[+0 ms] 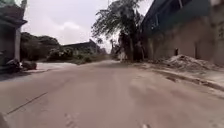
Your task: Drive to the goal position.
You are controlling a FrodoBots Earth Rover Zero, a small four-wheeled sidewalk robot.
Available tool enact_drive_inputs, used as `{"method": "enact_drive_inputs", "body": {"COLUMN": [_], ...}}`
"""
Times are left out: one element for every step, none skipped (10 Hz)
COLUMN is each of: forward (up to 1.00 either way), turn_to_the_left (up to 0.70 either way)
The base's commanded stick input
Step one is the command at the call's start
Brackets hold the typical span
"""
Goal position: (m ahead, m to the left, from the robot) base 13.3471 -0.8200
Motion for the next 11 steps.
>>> {"method": "enact_drive_inputs", "body": {"forward": [1.00,1.00,1.00,1.00,1.00,1.00,1.00,1.00,1.00,1.00,1.00], "turn_to_the_left": [0.02,0.02,0.02,0.02,0.02,0.02,0.02,0.02,0.02,0.02,0.02]}}
